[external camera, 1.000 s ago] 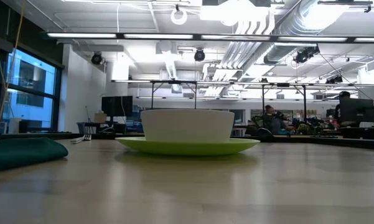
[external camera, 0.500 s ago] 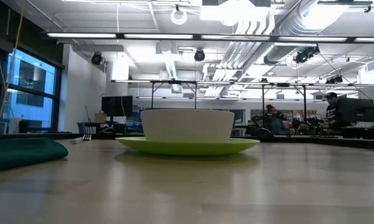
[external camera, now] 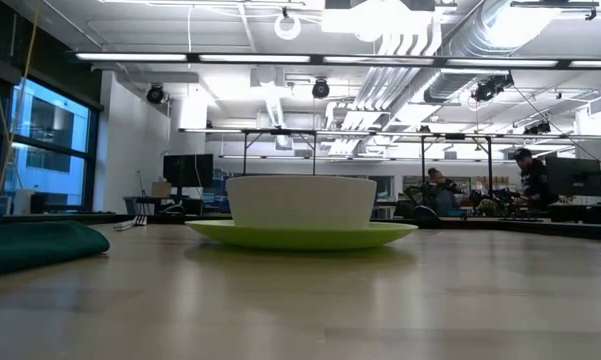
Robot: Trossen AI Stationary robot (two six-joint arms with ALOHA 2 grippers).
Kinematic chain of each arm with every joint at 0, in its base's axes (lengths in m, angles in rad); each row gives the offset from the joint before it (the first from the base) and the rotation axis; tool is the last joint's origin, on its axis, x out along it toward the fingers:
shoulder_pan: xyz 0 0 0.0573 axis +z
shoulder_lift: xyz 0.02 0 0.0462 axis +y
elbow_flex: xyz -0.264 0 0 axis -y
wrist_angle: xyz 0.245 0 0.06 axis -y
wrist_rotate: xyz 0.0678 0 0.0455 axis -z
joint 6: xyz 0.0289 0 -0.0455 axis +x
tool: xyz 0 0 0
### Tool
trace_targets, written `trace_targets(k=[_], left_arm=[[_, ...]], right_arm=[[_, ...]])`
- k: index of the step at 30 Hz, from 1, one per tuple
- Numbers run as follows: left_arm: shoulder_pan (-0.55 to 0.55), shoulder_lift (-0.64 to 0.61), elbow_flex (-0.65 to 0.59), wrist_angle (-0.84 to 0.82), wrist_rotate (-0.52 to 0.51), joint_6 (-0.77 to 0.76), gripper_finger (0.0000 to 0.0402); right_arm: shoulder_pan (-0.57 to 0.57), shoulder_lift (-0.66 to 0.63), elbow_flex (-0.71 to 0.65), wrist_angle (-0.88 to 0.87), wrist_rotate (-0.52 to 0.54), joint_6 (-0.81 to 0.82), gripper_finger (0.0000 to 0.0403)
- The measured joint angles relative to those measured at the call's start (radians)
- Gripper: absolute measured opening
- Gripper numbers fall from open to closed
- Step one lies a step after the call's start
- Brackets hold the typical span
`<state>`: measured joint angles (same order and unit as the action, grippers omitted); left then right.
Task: Set table place
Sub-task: Put the blue fork beside the green plate on the table
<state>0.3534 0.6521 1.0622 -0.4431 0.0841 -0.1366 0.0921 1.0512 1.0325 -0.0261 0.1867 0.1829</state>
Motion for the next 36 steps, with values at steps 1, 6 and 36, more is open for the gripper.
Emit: trace_targets(k=[1, 6, 36], left_arm=[[0.0, 0.0, 0.0, 0.0, 0.0, 0.0, 0.0225], [0.0, 0.0, 0.0, 0.0, 0.0, 0.0, 0.0225], [0.181, 0.499, 0.0, -0.721, -0.542, -0.681, 0.0225]], right_arm=[[0.0, 0.0, 0.0, 0.0, 0.0, 0.0, 0.017], [0.0, 0.0, 0.0, 0.0, 0.0, 0.0, 0.017], [0.0, 0.0, 0.0, 0.0, 0.002, 0.0, 0.017]])
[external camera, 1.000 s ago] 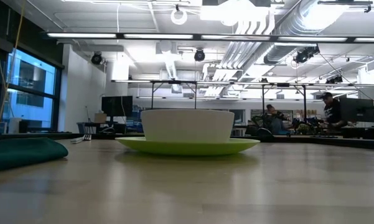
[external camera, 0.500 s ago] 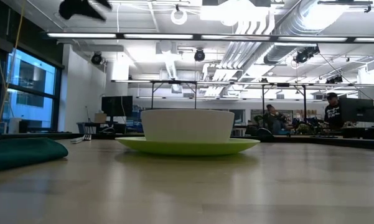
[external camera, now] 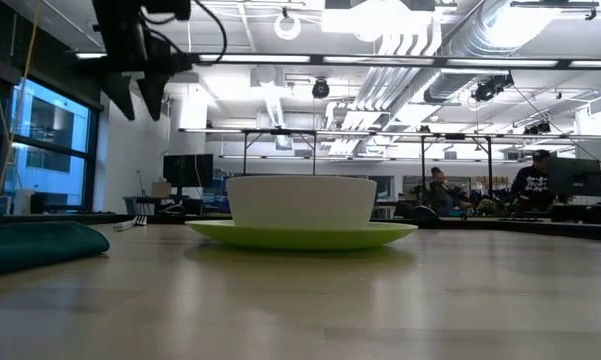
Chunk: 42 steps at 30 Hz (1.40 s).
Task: Set table place
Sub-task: Put the blue fork beside the green plate on the table
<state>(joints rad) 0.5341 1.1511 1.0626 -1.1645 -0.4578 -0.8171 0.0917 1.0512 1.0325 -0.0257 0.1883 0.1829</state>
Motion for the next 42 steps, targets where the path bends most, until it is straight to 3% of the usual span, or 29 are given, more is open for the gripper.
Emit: trace_targets(k=[9, 23, 29, 42], left_arm=[[0.093, 0.018, -0.143, 0.162, 0.072, -0.035, 0.0225], [0.095, 0.019, -0.534, 0.583, 0.071, -0.385, 0.0225], [0.102, 0.04, -0.571, 0.633, 0.046, -0.403, 0.0225], [0.16, 0.194, -0.572, 0.727, 0.139, -0.391, 0.0223]], right_arm=[[0.0, 0.0, 0.0, 0.0, 0.0, 0.0, 0.017], [0.0, 0.0, 0.0, 0.0, 0.0, 0.0, 0.0169], [0.0, 0.0, 0.0, 0.0, 0.0, 0.0, 0.017], [0.0, 0.0, 0.0, 0.008, 0.0, 0.0, 0.0169]])
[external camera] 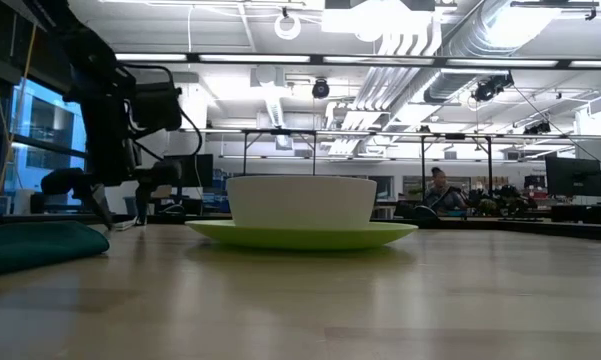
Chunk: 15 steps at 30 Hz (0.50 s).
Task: Set table place
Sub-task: Put the blue fork beside the green plate on the table
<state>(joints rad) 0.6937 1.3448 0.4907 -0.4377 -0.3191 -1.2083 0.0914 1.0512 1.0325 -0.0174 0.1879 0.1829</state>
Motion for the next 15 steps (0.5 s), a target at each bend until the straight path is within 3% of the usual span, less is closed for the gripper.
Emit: trace_targets(k=[4, 12, 15], left_arm=[[0.0, 0.011, 0.002, -0.022, 0.001, 0.001, 0.0186], [0.001, 0.01, 0.0, -0.038, 0.032, 0.143, 0.0026], [0.001, 0.006, 0.0, -0.031, 0.048, 0.178, 0.0028]], right_arm=[[0.0, 0.0, 0.0, 0.0, 0.0, 0.0, 0.0169], [0.0, 0.0, 0.0, 0.006, 0.0, 0.0, 0.017], [0.0, 0.0, 0.0, 0.01, 0.0, 0.0, 0.017]])
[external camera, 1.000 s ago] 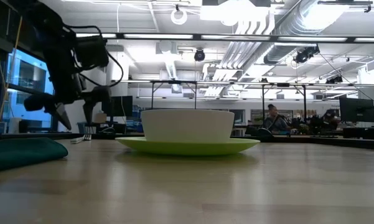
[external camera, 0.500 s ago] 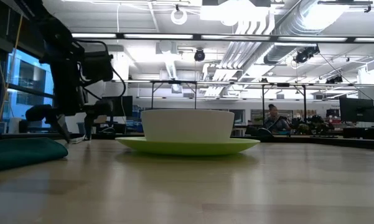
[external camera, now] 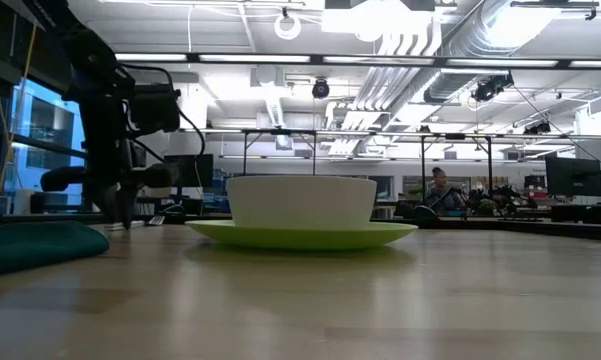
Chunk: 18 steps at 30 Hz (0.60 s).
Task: Set table place
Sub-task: Put the blue fork beside the green plate on the table
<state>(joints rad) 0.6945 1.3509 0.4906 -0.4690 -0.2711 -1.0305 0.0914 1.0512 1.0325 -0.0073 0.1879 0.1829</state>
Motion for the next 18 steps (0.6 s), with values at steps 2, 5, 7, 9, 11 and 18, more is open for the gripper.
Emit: trace_targets(k=[2, 5, 7, 9, 11, 18], left_arm=[[0.0, -0.001, 0.0, 0.001, 0.003, 0.005, 0.0046], [0.0, -0.002, 0.0, 0.001, 0.007, 0.017, 0.0055], [0.0, -0.011, 0.004, -0.002, 0.015, 0.047, 0.004], [-0.001, -0.031, 0.01, -0.006, 0.044, 0.09, 0.0022], [-0.004, -0.061, 0.021, -0.008, 0.061, 0.127, 0.0022], [-0.003, -0.174, 0.06, -0.036, -0.011, 0.169, 0.003]], right_arm=[[0.0, 0.0, 0.0, 0.005, 0.0, 0.0, 0.017], [0.0, 0.0, 0.0, 0.013, 0.0, 0.0, 0.017], [0.0, 0.0, 0.0, 0.014, 0.0, 0.0, 0.017], [0.0, 0.0, 0.0, 0.017, 0.0, 0.0, 0.017], [0.0, 0.0, 0.0, 0.018, 0.0, 0.0, 0.017], [0.0, 0.0, 0.0, 0.019, 0.0, 0.0, 0.017]])
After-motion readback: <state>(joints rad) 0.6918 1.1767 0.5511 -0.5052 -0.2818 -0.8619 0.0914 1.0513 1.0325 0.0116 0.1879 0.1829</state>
